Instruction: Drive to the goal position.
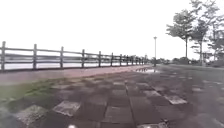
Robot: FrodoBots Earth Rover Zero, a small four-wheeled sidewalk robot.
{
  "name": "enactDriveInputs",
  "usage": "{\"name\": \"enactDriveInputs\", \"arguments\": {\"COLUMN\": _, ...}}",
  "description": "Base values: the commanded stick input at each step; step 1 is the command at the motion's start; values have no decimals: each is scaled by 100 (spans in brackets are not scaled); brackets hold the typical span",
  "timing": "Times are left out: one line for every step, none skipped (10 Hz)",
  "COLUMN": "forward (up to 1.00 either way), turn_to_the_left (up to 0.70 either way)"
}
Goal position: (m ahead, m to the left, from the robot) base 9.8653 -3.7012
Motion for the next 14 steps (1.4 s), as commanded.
{"name": "enactDriveInputs", "arguments": {"forward": 100, "turn_to_the_left": 0}}
{"name": "enactDriveInputs", "arguments": {"forward": 100, "turn_to_the_left": 0}}
{"name": "enactDriveInputs", "arguments": {"forward": 100, "turn_to_the_left": 0}}
{"name": "enactDriveInputs", "arguments": {"forward": 100, "turn_to_the_left": 0}}
{"name": "enactDriveInputs", "arguments": {"forward": 100, "turn_to_the_left": 0}}
{"name": "enactDriveInputs", "arguments": {"forward": 100, "turn_to_the_left": 0}}
{"name": "enactDriveInputs", "arguments": {"forward": 100, "turn_to_the_left": 0}}
{"name": "enactDriveInputs", "arguments": {"forward": 100, "turn_to_the_left": 0}}
{"name": "enactDriveInputs", "arguments": {"forward": 100, "turn_to_the_left": 0}}
{"name": "enactDriveInputs", "arguments": {"forward": 100, "turn_to_the_left": 0}}
{"name": "enactDriveInputs", "arguments": {"forward": 100, "turn_to_the_left": 0}}
{"name": "enactDriveInputs", "arguments": {"forward": 100, "turn_to_the_left": 0}}
{"name": "enactDriveInputs", "arguments": {"forward": 100, "turn_to_the_left": 0}}
{"name": "enactDriveInputs", "arguments": {"forward": 100, "turn_to_the_left": 0}}
